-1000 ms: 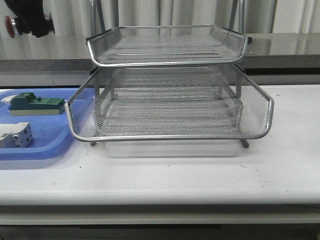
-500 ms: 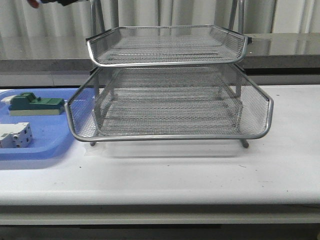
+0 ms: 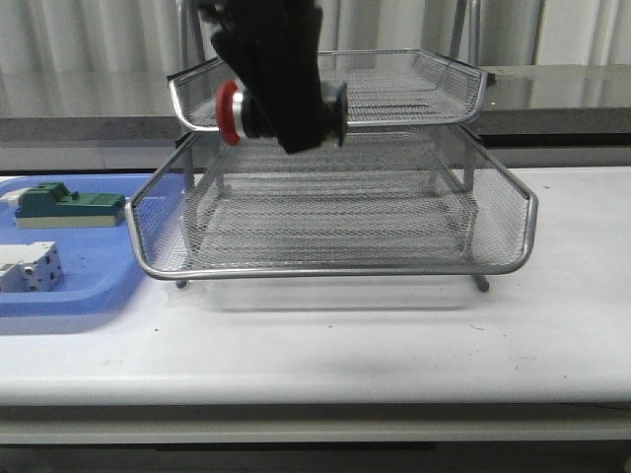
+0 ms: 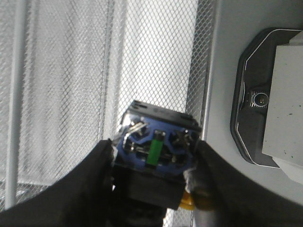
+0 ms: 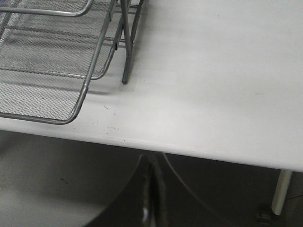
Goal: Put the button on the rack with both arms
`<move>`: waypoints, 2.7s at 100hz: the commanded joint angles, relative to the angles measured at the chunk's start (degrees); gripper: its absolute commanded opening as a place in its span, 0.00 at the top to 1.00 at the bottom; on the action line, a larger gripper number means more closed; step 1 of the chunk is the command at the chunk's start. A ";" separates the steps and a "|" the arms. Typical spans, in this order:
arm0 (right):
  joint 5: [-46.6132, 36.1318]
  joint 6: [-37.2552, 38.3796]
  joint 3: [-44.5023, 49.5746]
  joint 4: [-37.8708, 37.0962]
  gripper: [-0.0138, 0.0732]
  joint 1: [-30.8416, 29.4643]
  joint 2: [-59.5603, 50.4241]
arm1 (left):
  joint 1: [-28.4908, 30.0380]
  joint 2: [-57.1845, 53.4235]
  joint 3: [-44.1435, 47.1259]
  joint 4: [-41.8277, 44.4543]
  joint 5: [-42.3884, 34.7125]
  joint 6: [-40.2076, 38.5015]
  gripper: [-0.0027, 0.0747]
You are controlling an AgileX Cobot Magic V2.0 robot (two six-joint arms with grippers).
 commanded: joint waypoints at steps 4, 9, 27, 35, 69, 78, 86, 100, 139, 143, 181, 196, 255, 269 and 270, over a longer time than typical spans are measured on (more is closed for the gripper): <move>-3.11 0.00 -1.97 -0.19 0.92 -0.34 0.02 | -1.00 0.21 -1.31 -0.59 -3.04 -0.83 0.86; -3.11 0.00 -1.97 -0.19 0.92 -0.34 0.02 | -1.00 1.53 -1.31 -0.70 -3.94 -0.83 0.86; -3.11 0.00 -1.97 -0.19 0.92 -0.34 0.02 | -1.00 3.82 -1.31 -0.59 -8.20 -0.83 0.85; -3.11 0.00 -1.97 -0.19 0.92 -0.34 0.02 | -1.00 3.85 -1.31 -0.59 -8.94 -0.83 0.84; -3.11 0.00 -1.97 -0.19 0.92 -0.34 0.02 | -1.00 3.95 -1.31 -0.59 -9.19 -0.83 0.44; -3.11 0.00 -1.97 -0.19 0.92 -0.34 0.02 | -1.00 3.95 -1.31 -0.59 -9.65 -0.83 0.43; -3.11 0.00 -1.97 -0.19 0.92 -0.34 0.02 | -1.00 3.95 -1.31 -0.59 -9.70 -0.83 0.43; -3.11 0.00 -1.97 -0.19 0.92 -0.34 0.02 | -1.00 3.84 -1.74 -0.59 -9.67 -0.83 0.43; -3.11 0.00 -1.97 -0.19 0.92 -0.34 0.02 | 0.23 0.50 -6.54 -0.71 -7.01 -7.74 0.44; -3.11 0.00 -1.97 -0.19 0.92 -0.34 0.02 | 0.76 -0.45 -6.54 -0.71 -6.23 -8.88 0.44; -3.11 0.00 -1.97 -0.19 0.92 -0.34 0.02 | 13.74 -9.36 -4.07 -1.18 -1.13 -18.04 0.44; -3.11 0.00 -1.97 -0.19 0.92 -0.34 0.02 | 19.23 -15.26 0.85 -1.18 -2.80 -21.09 0.44; -3.11 0.00 -1.97 -0.19 0.92 -0.34 0.02 | 39.96 -52.71 42.72 -1.06 -37.12 -30.15 0.44; -3.11 0.00 -1.97 -0.19 0.92 -0.34 0.02 | 42.43 -61.99 52.18 -1.78 -45.56 -30.76 0.44; -3.11 0.00 -1.97 -0.19 0.92 -0.34 0.02 | 42.53 -62.45 53.05 -1.89 -46.40 -30.76 0.44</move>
